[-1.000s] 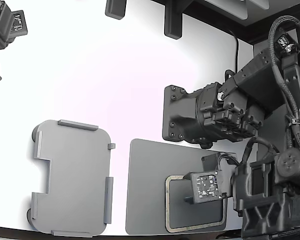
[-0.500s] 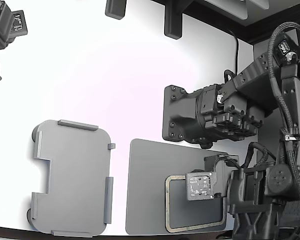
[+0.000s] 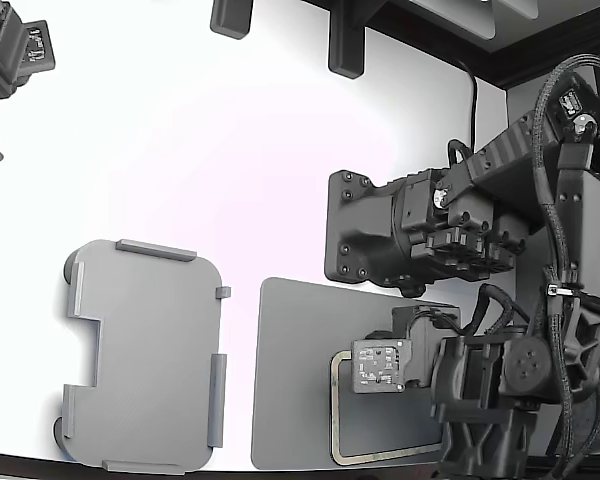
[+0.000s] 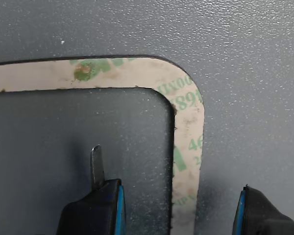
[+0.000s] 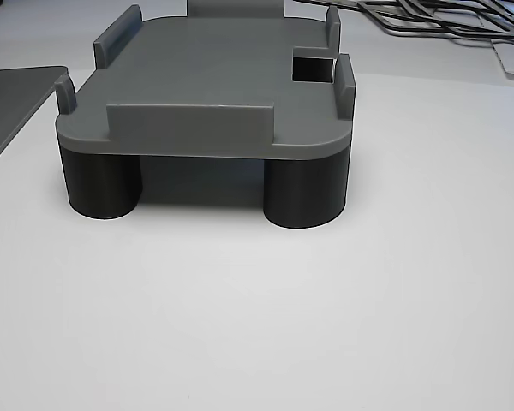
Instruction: Move top rectangular frame to the holder.
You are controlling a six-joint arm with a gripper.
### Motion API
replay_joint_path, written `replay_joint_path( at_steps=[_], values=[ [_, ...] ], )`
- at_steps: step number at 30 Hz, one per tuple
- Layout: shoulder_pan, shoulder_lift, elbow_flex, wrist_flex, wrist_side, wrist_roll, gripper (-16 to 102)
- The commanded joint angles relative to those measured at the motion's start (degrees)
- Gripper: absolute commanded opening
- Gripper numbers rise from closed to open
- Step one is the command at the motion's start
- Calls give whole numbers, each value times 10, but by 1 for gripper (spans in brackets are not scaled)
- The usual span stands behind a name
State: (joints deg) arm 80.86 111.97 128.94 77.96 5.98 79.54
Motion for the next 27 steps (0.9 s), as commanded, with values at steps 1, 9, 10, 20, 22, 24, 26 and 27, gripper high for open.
replay_joint_path(
  at_steps=[1,9,10,20,22,24,26,27],
  values=[
    [-4,12,-7,-2,-3,5,92],
    [7,15,9,-14,-7,14,90],
    [7,16,11,-15,-7,13,88],
    [7,20,20,-21,-5,9,72],
    [7,21,22,-20,-5,9,68],
    [7,21,23,-18,-6,8,64],
    [7,20,25,-17,-6,8,61],
    [7,19,25,-17,-6,8,60]
  ],
)
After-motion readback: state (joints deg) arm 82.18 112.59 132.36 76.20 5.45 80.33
